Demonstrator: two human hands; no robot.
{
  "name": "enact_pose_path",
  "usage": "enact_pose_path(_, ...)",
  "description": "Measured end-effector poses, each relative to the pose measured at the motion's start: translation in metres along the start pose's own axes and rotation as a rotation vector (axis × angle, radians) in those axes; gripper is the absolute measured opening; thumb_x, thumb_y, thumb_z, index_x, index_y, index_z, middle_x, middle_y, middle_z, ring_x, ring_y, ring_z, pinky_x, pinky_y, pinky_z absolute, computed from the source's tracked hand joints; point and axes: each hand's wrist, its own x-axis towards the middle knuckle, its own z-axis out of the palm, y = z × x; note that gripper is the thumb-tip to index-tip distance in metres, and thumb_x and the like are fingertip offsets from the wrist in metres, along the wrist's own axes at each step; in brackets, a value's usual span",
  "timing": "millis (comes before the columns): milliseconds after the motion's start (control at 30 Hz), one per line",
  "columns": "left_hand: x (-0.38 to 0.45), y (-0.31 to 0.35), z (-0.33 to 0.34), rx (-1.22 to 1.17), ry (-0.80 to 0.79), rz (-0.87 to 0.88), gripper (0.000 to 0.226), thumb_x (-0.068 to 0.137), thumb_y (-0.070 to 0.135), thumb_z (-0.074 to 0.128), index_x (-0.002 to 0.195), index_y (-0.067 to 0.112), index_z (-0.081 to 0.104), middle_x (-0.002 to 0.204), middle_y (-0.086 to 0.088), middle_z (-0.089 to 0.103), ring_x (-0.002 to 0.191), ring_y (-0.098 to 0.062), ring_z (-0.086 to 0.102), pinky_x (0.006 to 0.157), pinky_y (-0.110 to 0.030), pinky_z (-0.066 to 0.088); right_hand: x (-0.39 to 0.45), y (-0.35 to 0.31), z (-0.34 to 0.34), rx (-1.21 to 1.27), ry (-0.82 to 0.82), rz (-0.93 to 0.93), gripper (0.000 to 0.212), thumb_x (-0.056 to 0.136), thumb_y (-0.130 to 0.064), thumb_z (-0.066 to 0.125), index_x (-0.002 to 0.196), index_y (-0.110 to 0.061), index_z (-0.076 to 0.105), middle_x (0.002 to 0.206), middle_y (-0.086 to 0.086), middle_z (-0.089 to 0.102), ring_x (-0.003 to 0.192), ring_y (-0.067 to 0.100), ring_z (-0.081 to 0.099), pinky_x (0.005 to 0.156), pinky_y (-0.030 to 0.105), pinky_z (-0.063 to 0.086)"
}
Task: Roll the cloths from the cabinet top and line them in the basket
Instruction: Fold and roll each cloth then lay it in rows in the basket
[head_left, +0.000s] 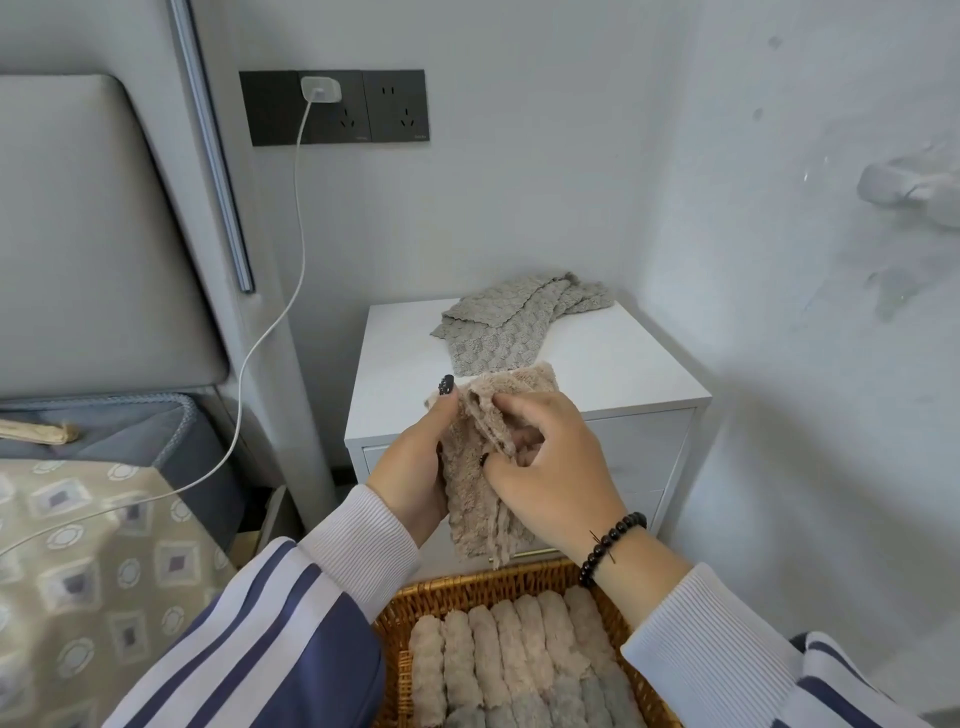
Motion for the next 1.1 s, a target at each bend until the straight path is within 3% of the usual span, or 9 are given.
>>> enact_pose_path(100,-0.001,-0.002,-0.002,0.005,-0.028,0.02,0.046,0.1,0.04,0.035,0.115,0.01,0.065,0.11,-0.013,0.072,0.098,-0.023,0.07,0.076,-0.031,0.059,-0.004,-0.001,0.0,0.044,-0.025,-0.003,0.054,0.079,-0.011,0.066,0.131,-0.022,0.055,0.119,-0.01,0.047,0.099,0.001,0.054,0.09,0.021,0.05)
enact_pose_path(267,-0.002,-0.001,-0.006,0.016,-0.051,0.035,0.046,0.089,0.044,0.046,0.106,0.008,0.069,0.105,-0.016,0.072,0.091,-0.027,0.071,0.079,-0.035,0.057,-0.01,-0.002,0.0,0.257,-0.155,-0.001,0.061,0.078,0.006,0.058,0.129,-0.026,0.055,0.126,-0.01,0.049,0.103,0.001,0.057,0.082,0.017,0.053)
enact_pose_path(467,-0.002,-0.001,-0.01,-0.005,0.008,0.042,0.046,0.086,0.039,0.053,0.118,0.006,0.063,0.11,-0.015,0.071,0.103,-0.03,0.068,0.089,-0.044,0.053,-0.009,0.001,-0.007,0.439,-0.261,0.032,0.068,0.076,0.018,0.048,0.126,-0.028,0.052,0.126,-0.009,0.056,0.11,0.003,0.059,0.087,0.031,0.055)
enact_pose_path(633,0.001,-0.004,-0.008,0.033,0.098,0.046,0.032,0.096,0.025,0.051,0.116,0.002,0.063,0.096,-0.014,0.073,0.086,-0.027,0.072,0.073,-0.037,0.06,-0.01,0.003,-0.013,0.552,-0.299,0.068,0.065,0.078,0.025,0.043,0.125,-0.02,0.052,0.128,-0.001,0.058,0.106,0.011,0.064,0.079,0.024,0.055)
enact_pose_path(733,0.003,-0.005,-0.004,0.007,0.143,0.026,0.027,0.098,0.023,0.049,0.113,0.006,0.064,0.1,-0.012,0.074,0.088,-0.025,0.072,0.076,-0.037,0.058,-0.009,0.003,-0.024,0.401,-0.091,0.056,0.052,0.083,0.012,0.053,0.12,-0.025,0.053,0.12,-0.008,0.061,0.095,0.002,0.064,0.076,0.02,0.055)
enact_pose_path(833,0.002,-0.005,0.0,-0.029,0.168,0.002,0.026,0.098,0.026,0.05,0.111,0.008,0.064,0.1,-0.009,0.075,0.091,-0.024,0.072,0.08,-0.038,0.054,-0.007,0.013,-0.037,0.082,0.154,0.033,0.053,0.083,-0.01,0.065,0.128,-0.029,0.045,0.126,-0.016,0.047,0.107,-0.003,0.05,0.084,0.01,0.043)
enact_pose_path(900,0.001,-0.005,0.003,-0.074,0.164,-0.022,0.026,0.098,0.028,0.05,0.107,0.009,0.065,0.097,-0.008,0.075,0.089,-0.024,0.072,0.08,-0.039,0.053,-0.006,0.019,-0.042,0.08,0.117,0.137,0.066,0.081,-0.022,0.071,0.137,-0.028,0.037,0.13,-0.015,0.043,0.116,0.001,0.045,0.093,0.018,0.039)
enact_pose_path(967,0.001,-0.004,0.004,-0.127,0.135,-0.041,0.026,0.097,0.03,0.051,0.101,0.011,0.068,0.093,-0.008,0.076,0.083,-0.023,0.073,0.077,-0.038,0.053,-0.006,0.021,-0.046,0.218,0.004,0.296,0.069,0.078,-0.029,0.076,0.136,-0.025,0.038,0.126,-0.012,0.052,0.11,0.004,0.055,0.089,0.023,0.047)
enact_pose_path(1100,0.002,-0.003,0.005,-0.027,0.081,-0.013,0.032,0.081,0.037,0.071,0.1,0.012,0.07,0.093,-0.01,0.075,0.082,-0.026,0.073,0.077,-0.039,0.054,-0.009,0.028,-0.05,0.397,-0.09,0.371,0.031,0.076,-0.024,0.079,0.103,-0.024,0.063,0.091,-0.012,0.073,0.079,0.003,0.07,0.067,0.02,0.056)
